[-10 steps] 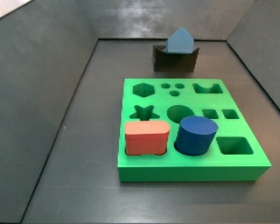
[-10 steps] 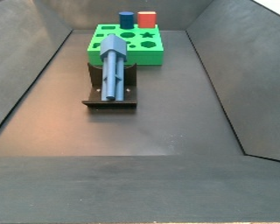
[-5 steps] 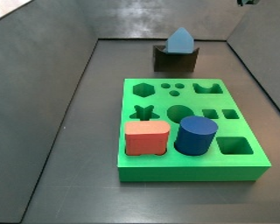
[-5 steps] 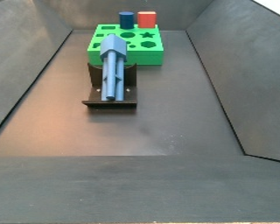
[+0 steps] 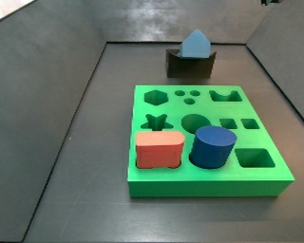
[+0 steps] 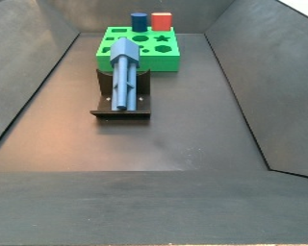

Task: Pick up the 3 prong object. Move up. Rotate the 3 prong object. Place the 3 prong object on the fixture. Regrasp the 3 prong object. Move to above the board. Insert the 3 prong object.
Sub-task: Regrasp the 3 prong object.

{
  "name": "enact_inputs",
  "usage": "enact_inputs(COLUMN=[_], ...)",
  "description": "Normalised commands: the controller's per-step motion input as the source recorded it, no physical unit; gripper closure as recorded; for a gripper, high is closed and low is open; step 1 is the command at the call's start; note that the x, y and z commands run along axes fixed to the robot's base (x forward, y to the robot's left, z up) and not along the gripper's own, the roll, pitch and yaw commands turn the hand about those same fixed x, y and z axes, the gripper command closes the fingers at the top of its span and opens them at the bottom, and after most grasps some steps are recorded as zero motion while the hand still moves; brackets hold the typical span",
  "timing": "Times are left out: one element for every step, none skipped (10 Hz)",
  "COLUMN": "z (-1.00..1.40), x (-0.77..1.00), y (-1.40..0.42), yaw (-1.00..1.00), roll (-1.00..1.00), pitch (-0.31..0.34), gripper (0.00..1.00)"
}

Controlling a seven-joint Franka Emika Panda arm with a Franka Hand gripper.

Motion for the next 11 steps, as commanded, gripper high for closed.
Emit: enact_inputs(z=[-0.02,-0.03,-0.03,-0.03,-0.03,-0.03,-0.03,-0.03,-0.03,-0.03,-0.03], x=[0.47,0.46,0.45,0.44,0.43,0.42,0.42,0.41,0.41,0.41,0.4], y=[-0.06,-0.06,-0.05,-0.05,-0.05,-0.05,-0.05,-0.05,-0.05,-0.05,-0.05], yaw=[0.1,0.08,0.07,0.07,0.07,0.07,0.07,0.07,0.08,0.08,0.08], roll=[0.18,0.17,0.16,0.15,0.14,0.13,0.13,0.12,0.12,0.12,0.12], pitch=[-0.011,-0.002,0.014,0.028,0.039,0.048,0.053,0.06,0.065,0.069,0.07], gripper=[0.0,0.0,0.0,0.0,0.0,0.0,0.0,0.0,0.0,0.0,0.0])
